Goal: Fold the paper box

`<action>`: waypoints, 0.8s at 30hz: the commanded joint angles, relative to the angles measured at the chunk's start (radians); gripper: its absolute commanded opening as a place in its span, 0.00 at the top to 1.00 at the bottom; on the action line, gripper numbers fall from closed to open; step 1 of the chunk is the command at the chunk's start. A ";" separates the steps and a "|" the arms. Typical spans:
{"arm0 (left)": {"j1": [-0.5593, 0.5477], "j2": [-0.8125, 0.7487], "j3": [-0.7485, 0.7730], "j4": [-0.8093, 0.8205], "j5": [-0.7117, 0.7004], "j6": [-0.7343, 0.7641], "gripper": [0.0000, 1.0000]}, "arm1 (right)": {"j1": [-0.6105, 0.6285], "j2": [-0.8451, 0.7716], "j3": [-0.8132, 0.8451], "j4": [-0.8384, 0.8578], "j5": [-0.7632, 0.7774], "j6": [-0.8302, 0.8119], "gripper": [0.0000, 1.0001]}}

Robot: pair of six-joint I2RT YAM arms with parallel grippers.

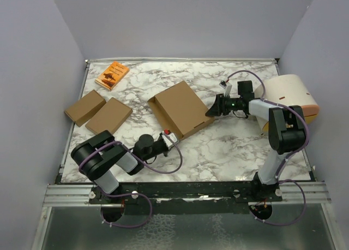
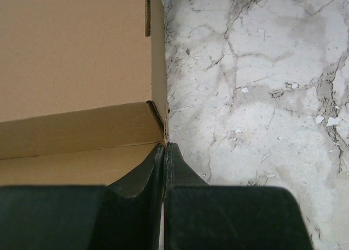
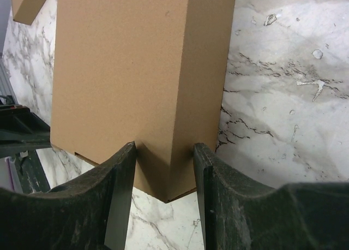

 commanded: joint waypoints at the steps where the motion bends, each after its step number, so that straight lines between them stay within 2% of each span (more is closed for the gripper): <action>1: 0.013 0.018 -0.037 0.064 0.010 -0.042 1.00 | -0.005 0.042 0.004 -0.029 0.100 -0.039 0.56; 13: 0.017 0.055 -0.073 0.161 -0.003 -0.088 1.00 | -0.005 0.046 0.005 -0.033 0.103 -0.040 0.56; 24: 0.018 0.058 -0.081 0.179 -0.012 -0.093 1.00 | -0.005 0.049 0.007 -0.035 0.103 -0.040 0.56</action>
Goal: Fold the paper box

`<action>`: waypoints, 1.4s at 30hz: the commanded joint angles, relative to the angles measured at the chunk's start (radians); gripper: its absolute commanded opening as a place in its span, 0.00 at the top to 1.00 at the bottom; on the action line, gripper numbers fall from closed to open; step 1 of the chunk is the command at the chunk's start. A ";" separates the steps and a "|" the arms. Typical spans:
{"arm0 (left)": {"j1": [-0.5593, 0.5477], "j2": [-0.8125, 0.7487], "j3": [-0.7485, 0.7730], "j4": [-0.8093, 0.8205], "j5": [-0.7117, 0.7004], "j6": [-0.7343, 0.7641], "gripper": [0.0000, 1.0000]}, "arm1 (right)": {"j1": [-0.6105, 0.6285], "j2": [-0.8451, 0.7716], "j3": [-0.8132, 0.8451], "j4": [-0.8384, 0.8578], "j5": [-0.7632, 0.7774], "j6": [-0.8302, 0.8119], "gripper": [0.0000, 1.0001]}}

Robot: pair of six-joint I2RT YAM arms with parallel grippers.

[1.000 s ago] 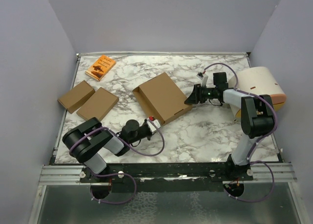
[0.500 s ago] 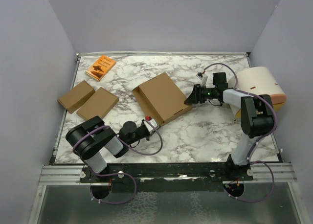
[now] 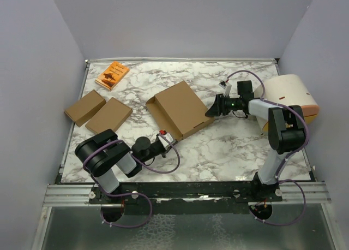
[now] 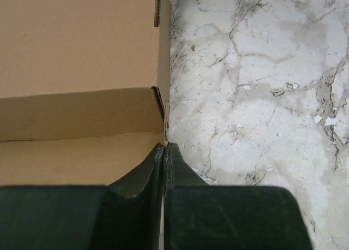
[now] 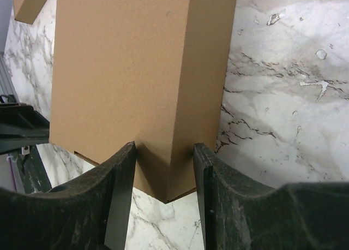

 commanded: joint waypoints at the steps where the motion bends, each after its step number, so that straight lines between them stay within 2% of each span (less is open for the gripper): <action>1: 0.006 0.003 -0.020 0.029 -0.001 -0.023 1.00 | -0.008 0.043 0.003 -0.031 0.108 -0.041 0.56; 27: 0.013 -0.019 0.016 -0.048 -0.026 -0.068 1.00 | -0.008 0.048 0.002 -0.031 0.100 -0.043 0.56; 42: 0.027 -0.005 0.008 -0.007 -0.025 -0.093 1.00 | -0.008 0.048 0.003 -0.031 0.101 -0.042 0.56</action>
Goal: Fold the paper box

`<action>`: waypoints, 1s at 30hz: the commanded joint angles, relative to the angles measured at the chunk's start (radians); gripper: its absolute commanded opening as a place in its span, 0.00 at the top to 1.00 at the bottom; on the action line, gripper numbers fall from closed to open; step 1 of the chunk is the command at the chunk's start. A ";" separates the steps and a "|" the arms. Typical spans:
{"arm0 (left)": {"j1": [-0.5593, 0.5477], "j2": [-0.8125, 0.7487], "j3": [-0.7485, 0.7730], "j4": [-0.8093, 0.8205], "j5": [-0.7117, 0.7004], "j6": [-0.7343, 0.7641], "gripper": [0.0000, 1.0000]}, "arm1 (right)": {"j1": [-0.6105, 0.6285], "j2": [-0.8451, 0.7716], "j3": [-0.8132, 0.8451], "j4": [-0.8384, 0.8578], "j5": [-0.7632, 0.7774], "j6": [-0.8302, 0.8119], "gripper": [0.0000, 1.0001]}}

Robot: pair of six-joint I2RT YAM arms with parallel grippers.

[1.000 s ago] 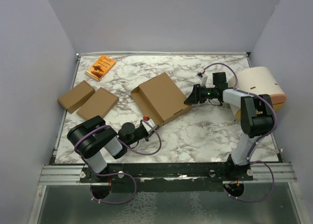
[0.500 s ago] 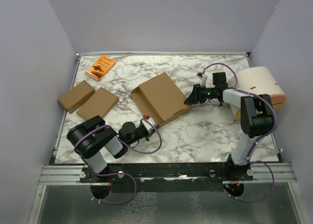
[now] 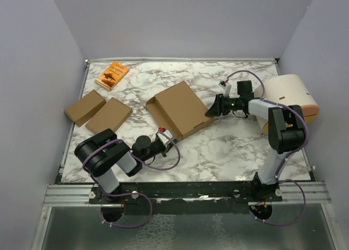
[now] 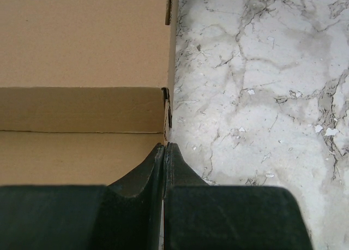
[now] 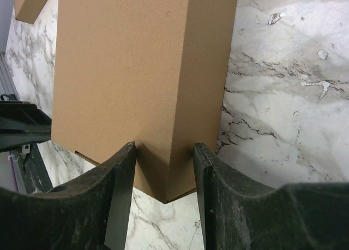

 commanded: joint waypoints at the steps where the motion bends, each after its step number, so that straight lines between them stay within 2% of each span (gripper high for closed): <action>1: 0.008 -0.001 -0.009 0.027 -0.009 -0.023 1.00 | -0.008 0.044 -0.003 -0.025 0.105 -0.042 0.56; 10: 0.011 -0.005 0.008 0.002 0.001 -0.035 1.00 | -0.008 0.046 -0.003 -0.025 0.103 -0.043 0.56; 20: 0.011 -0.074 0.075 -0.184 0.007 -0.024 1.00 | -0.008 0.047 -0.003 -0.024 0.097 -0.043 0.56; 30: 0.010 -0.131 0.198 -0.459 0.010 -0.015 1.00 | -0.008 0.048 -0.003 -0.025 0.091 -0.044 0.56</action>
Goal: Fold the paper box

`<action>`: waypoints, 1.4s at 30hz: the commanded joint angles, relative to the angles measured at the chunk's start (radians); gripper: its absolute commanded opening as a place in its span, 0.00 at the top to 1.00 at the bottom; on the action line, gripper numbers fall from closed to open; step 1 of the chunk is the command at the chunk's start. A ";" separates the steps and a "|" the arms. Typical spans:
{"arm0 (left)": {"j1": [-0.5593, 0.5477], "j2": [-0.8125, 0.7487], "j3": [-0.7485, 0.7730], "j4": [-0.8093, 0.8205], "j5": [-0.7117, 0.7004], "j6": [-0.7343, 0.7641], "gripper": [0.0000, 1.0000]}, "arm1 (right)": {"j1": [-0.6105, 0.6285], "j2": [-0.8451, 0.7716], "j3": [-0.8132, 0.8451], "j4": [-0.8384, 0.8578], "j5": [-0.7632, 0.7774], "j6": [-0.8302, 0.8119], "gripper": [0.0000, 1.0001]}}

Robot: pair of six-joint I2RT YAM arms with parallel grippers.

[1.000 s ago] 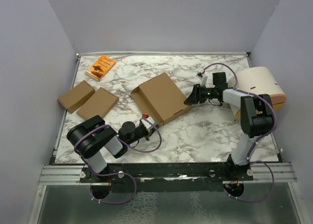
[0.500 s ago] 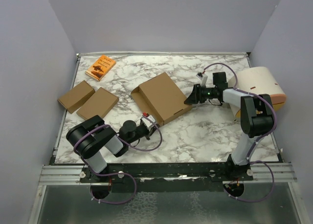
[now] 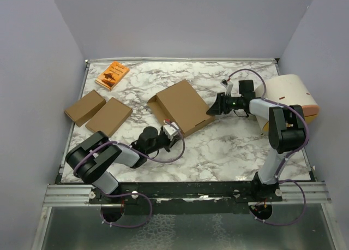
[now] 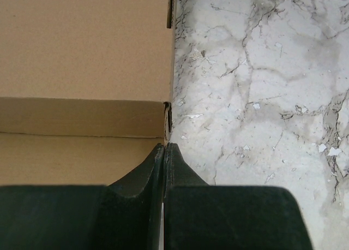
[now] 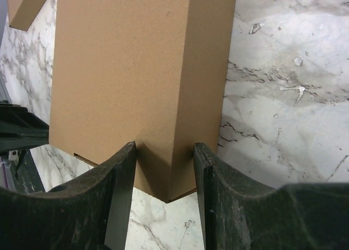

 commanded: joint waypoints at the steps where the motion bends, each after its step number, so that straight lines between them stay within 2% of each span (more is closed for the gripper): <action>1: 0.005 -0.040 0.069 -0.154 0.008 0.008 1.00 | -0.002 0.046 -0.009 -0.040 0.083 -0.041 0.56; 14: 0.004 -0.078 0.275 -0.516 -0.034 -0.006 0.98 | -0.002 0.048 -0.007 -0.042 0.072 -0.043 0.56; 15: 0.004 -0.079 0.337 -0.605 -0.051 -0.033 0.92 | -0.002 0.047 -0.007 -0.042 0.072 -0.042 0.56; 19: 0.005 -0.097 0.373 -0.676 -0.064 -0.051 0.80 | -0.002 0.047 -0.007 -0.042 0.076 -0.040 0.56; 23: 0.006 -0.143 0.388 -0.743 -0.099 -0.088 0.58 | -0.002 0.049 -0.006 -0.042 0.076 -0.039 0.56; 28: 0.031 -0.220 0.396 -0.819 -0.131 -0.132 0.46 | -0.002 0.051 -0.005 -0.044 0.077 -0.041 0.56; 31: 0.138 -0.253 0.405 -0.838 -0.053 -0.265 0.43 | -0.002 0.052 -0.004 -0.043 0.080 -0.042 0.56; 34: 0.274 -0.277 0.381 -0.769 0.052 -0.398 0.42 | -0.002 0.053 -0.004 -0.044 0.078 -0.042 0.56; 38: 0.458 -0.275 0.317 -0.646 0.084 -0.602 0.28 | -0.002 0.051 -0.003 -0.044 0.080 -0.043 0.56; 42: 0.584 -0.195 0.283 -0.506 0.140 -0.764 0.23 | -0.002 0.054 -0.003 -0.044 0.078 -0.043 0.56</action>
